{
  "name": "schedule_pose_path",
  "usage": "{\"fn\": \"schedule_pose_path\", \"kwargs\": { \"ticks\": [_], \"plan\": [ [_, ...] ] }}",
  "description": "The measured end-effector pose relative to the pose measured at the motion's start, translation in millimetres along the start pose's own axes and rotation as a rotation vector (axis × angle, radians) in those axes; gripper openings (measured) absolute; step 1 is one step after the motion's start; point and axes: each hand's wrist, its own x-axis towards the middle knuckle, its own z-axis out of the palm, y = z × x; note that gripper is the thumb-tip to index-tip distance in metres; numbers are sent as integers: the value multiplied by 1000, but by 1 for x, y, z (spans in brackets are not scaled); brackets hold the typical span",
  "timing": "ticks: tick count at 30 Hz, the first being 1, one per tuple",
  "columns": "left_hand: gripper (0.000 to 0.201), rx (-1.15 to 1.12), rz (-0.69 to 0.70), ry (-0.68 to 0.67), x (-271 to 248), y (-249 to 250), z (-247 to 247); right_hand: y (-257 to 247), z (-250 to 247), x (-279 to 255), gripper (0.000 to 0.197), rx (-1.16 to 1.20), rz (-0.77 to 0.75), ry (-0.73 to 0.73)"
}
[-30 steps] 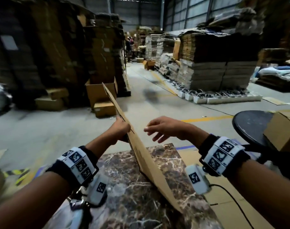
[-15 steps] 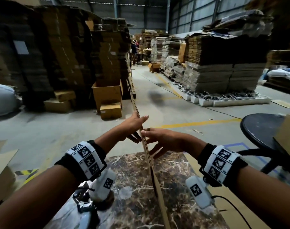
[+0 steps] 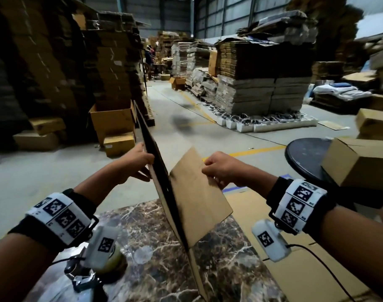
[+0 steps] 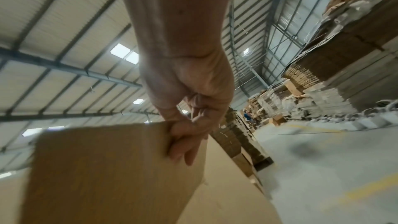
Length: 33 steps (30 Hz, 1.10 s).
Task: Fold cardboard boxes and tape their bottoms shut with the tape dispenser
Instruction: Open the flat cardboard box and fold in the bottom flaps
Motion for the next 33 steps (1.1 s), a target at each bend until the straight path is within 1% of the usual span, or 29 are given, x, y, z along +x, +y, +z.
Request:
{"fn": "schedule_pose_path", "kwargs": {
  "ticks": [2, 3, 4, 7, 10, 13, 14, 15, 17, 18, 19, 20, 21, 22, 23, 24, 26, 27, 29, 30, 31, 33],
  "plan": [
    [30, 35, -7, 30, -2, -2, -4, 8, -8, 3, 32, -97, 34, 118],
    [21, 38, -8, 46, -2, -3, -6, 11, -15, 5, 32, -130, 43, 193],
    [16, 34, -11, 61, -2, -6, -8, 14, -21, 6, 29, -167, 50, 259],
    [14, -20, -39, 124, -2, -18, -20, 22, -41, 9, 20, -253, 65, 415],
    [17, -65, -89, 167, 3, -37, -35, 36, -54, 9, 19, -215, 98, 547],
    [33, -45, -132, 184, 3, -50, -38, 46, -59, 8, 18, -203, 115, 628],
    [40, -33, -130, 199, 4, -51, -36, 48, -60, 7, 15, -208, 119, 641],
    [51, -21, -125, 215, 3, -49, -33, 51, -60, 7, 17, -213, 110, 655],
    [80, -28, -86, 238, 1, -44, -27, 54, -60, 4, 42, -218, 107, 682],
    [89, -27, -60, 239, 1, -41, -25, 54, -61, 3, 48, -225, 99, 697],
    [86, -8, -44, 234, -3, -34, -24, 55, -63, 2, 50, -230, 85, 721],
    [70, 36, -12, 235, -5, -30, -23, 55, -67, 0, 48, -230, 83, 744],
    [44, 115, 1, 237, -9, -24, -25, 55, -72, 1, 44, -228, 81, 772],
    [25, 211, 19, 249, -13, -20, -25, 55, -77, 0, 39, -221, 102, 796],
    [32, 287, 42, 258, -15, -18, -27, 54, -82, -1, 34, -201, 128, 818],
    [43, 328, 51, 238, -19, -17, -29, 54, -86, -2, 30, -177, 159, 832],
    [56, 379, 88, 121, -25, -15, -32, 56, -92, -4, 26, -127, 204, 859],
    [58, 414, 108, 48, -28, -14, -32, 58, -92, -6, 26, -103, 214, 869],
    [49, 509, 148, -35, -29, -14, -37, 64, -91, -7, 25, -53, 236, 858],
    [41, 566, 169, -21, -28, -14, -41, 66, -90, -7, 24, -17, 248, 831],
    [33, 609, 190, 26, -23, -13, -45, 68, -89, -7, 23, 35, 256, 785],
    [21, 629, 233, 152, -15, -3, -59, 65, -87, -10, 24, 172, 243, 639]
  ]
}}
